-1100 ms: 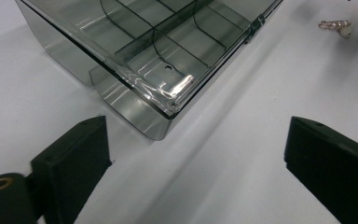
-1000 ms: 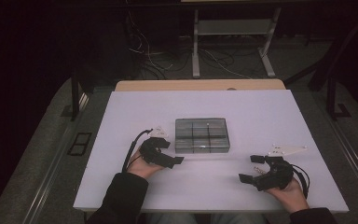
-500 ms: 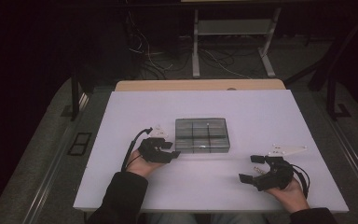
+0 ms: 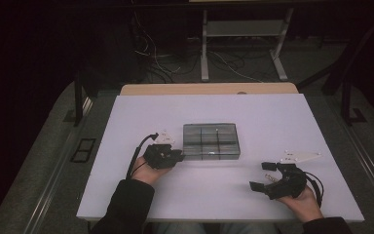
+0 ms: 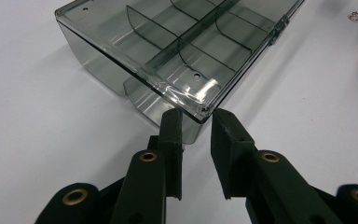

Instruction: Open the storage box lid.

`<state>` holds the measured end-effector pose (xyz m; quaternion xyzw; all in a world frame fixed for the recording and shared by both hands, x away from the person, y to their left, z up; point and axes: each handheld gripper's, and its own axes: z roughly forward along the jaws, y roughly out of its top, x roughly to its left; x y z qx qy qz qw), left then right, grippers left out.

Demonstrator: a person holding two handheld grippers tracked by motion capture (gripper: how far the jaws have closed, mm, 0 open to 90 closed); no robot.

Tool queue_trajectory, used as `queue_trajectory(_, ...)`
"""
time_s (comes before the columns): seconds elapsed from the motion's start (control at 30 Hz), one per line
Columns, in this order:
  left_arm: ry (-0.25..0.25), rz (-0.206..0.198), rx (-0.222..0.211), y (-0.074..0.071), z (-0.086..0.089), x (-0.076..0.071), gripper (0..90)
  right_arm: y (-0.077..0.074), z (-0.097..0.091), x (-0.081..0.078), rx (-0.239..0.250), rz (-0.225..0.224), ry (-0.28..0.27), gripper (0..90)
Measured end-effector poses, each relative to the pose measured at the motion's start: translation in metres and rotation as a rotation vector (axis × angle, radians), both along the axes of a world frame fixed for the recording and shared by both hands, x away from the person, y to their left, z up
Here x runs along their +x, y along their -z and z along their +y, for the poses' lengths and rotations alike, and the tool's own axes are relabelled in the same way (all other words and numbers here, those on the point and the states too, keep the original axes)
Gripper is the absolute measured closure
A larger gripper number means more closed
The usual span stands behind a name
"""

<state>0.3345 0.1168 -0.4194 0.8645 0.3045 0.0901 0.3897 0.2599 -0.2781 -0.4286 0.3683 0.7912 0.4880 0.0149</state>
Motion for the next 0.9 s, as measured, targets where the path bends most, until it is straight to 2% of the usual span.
queue_trajectory(0.17, 0.013, -0.006, 0.005, -0.0002, -0.0005, -0.0006, 77.5, 0.0, 0.0, 0.0, 0.0, -0.003, 0.0, 0.4)
queue_trajectory(0.6, 0.017, -0.017, -0.01, -0.0017, 0.0009, -0.0009, 79.8, -0.0004, 0.0001, -0.0005, 0.006, -0.005, 0.0, 0.4)
queue_trajectory(0.83, 0.017, -0.032, -0.05, -0.0026, 0.0013, 0.0001, 83.5, -0.0006, 0.0002, -0.0001, 0.009, -0.004, 0.007, 0.4)
queue_trajectory(0.9, 0.011, -0.037, -0.074, -0.0025, 0.0007, 0.0008, 84.4, -0.0003, 0.0007, 0.0007, 0.007, -0.003, 0.008, 0.4)
